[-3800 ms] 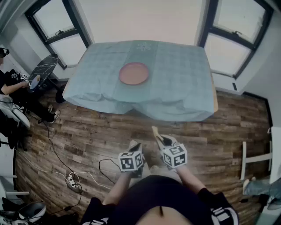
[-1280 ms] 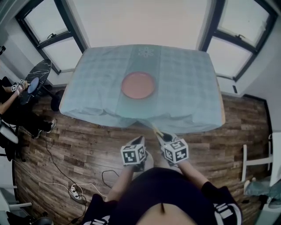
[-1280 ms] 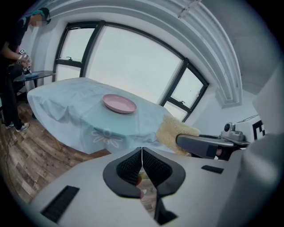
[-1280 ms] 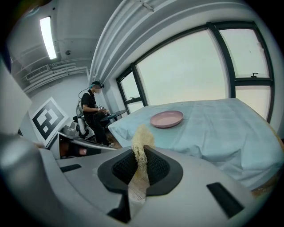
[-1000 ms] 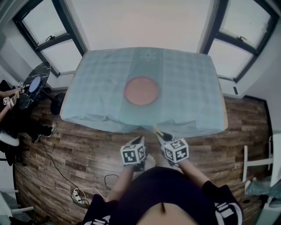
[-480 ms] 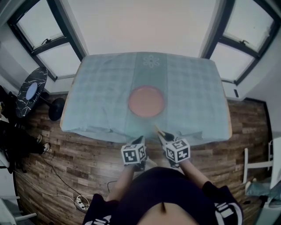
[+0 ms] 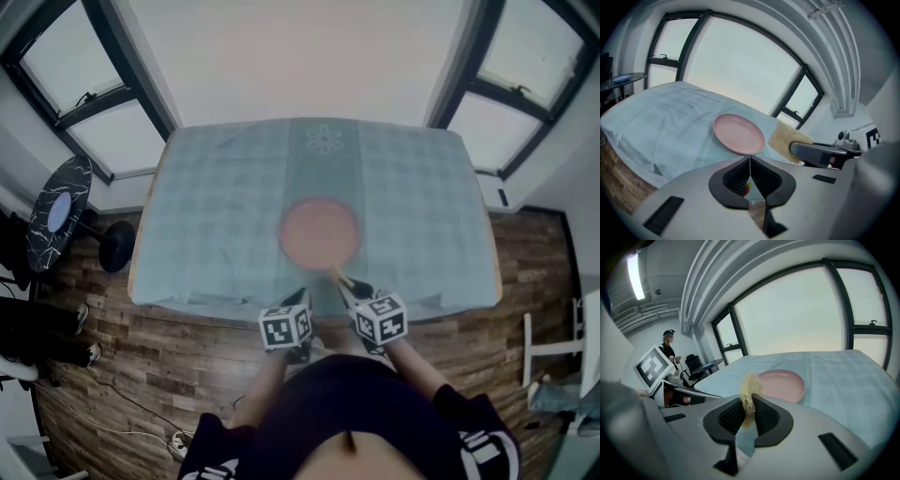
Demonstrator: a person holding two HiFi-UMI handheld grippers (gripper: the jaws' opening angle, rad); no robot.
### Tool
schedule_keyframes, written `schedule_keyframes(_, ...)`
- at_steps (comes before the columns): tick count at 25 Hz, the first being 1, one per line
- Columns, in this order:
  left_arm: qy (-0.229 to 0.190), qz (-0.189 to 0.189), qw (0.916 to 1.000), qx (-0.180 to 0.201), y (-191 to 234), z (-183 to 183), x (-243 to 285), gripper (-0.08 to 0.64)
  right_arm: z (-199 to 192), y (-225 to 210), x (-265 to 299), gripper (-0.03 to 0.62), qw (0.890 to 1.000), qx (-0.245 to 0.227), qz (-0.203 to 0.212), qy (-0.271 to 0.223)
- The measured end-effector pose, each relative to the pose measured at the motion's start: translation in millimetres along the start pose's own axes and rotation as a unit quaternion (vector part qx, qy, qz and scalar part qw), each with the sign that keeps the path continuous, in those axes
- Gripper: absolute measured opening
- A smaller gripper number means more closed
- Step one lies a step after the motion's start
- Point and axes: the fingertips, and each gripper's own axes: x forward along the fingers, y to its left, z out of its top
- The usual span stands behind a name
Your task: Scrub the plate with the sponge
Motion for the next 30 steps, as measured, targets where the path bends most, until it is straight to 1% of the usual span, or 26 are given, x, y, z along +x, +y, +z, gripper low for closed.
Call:
schedule_keyframes(9,0.012,-0.007,0.9998,0.013,30,24,12,0.012,21,-4,34,0.037,1.000,0.004,-0.025,-0.007)
schedule_keyframes(14,0.012,-0.008,0.9997,0.021,40,32,15,0.012,29,-7,42,0.037,0.999,-0.015,-0.042,0.000)
schedule_keyframes(19,0.017,-0.009,0.9997,0.017,46,32,16,0.012,32,-14,45,0.035,0.999,-0.014,-0.048,0.008)
schedule_keyframes(22,0.016,-0.005,0.9997,0.016,51,36,19,0.012,35,-21,50,0.037,0.998,-0.021,-0.049,0.014)
schedule_keyframes(30,0.009,0.007,0.9999,-0.001,65,50,31,0.012,41,-37,77,0.035,0.998,-0.036,-0.041,0.031)
